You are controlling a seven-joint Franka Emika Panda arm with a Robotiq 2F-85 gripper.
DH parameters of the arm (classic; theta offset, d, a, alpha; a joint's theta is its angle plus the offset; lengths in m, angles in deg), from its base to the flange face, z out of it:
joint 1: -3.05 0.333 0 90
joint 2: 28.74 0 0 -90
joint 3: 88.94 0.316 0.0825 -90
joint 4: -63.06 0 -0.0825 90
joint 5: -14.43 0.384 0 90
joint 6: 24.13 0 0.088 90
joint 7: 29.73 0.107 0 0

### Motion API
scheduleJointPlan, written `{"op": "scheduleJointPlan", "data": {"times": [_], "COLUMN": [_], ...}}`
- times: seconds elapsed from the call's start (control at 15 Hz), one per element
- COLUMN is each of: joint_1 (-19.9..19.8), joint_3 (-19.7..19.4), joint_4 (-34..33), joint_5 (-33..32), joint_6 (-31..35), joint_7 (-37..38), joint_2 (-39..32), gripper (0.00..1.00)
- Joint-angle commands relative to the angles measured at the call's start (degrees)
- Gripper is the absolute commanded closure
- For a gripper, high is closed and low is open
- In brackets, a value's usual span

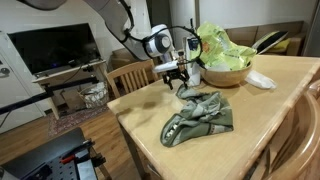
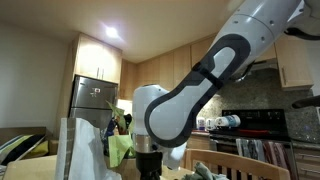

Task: Move the green towel to the right then fold the green towel

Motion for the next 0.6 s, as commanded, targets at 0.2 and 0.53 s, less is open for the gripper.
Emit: {"op": "scheduleJointPlan", "data": {"times": [0.2,0.53], "joint_1": [1.04,0.77], "joint_3": [-1.49,-1.08], "joint_4": [-3.74,-4.69], "joint_5": [-1.45,-0.97], "joint_6": [-1.31,-1.58], "joint_7": [0.52,0.11], "joint_2": [-2.79,-3.7], "gripper": [0.0,0.0]}}
